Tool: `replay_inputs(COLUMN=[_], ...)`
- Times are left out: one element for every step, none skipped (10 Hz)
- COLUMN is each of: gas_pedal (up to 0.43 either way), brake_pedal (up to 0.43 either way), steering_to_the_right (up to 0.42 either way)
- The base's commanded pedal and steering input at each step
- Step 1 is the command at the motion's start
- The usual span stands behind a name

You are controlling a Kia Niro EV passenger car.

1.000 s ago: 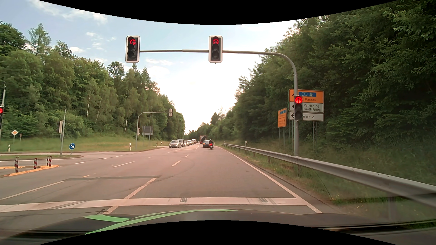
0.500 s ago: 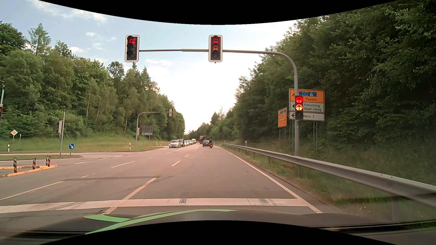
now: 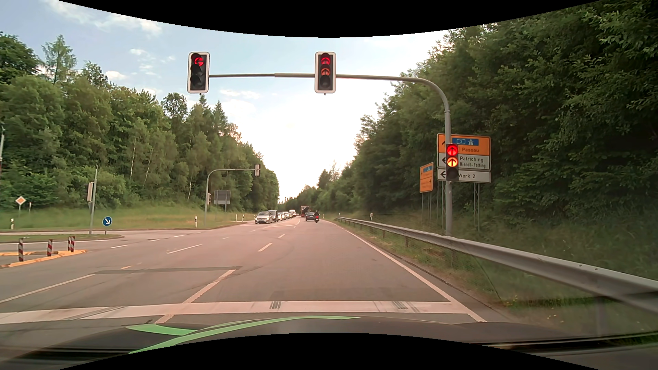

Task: Follow the waypoints while adhering to traffic rules and regulations

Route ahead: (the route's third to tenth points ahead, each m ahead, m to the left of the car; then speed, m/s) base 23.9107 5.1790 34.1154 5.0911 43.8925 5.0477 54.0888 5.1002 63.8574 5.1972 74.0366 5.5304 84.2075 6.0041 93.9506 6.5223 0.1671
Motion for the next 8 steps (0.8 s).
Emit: replay_inputs(gas_pedal=[0.0, 0.0, 0.087, 0.11, 0.118, 0.15, 0.177, 0.197], brake_pedal=[0.0, 0.0, 0.0, 0.0, 0.0, 0.0, 0.0, 0.0], steering_to_the_right=[0.005, 0.003, 0.003, 0.002, -0.001, -0.004, -0.006, -0.007])
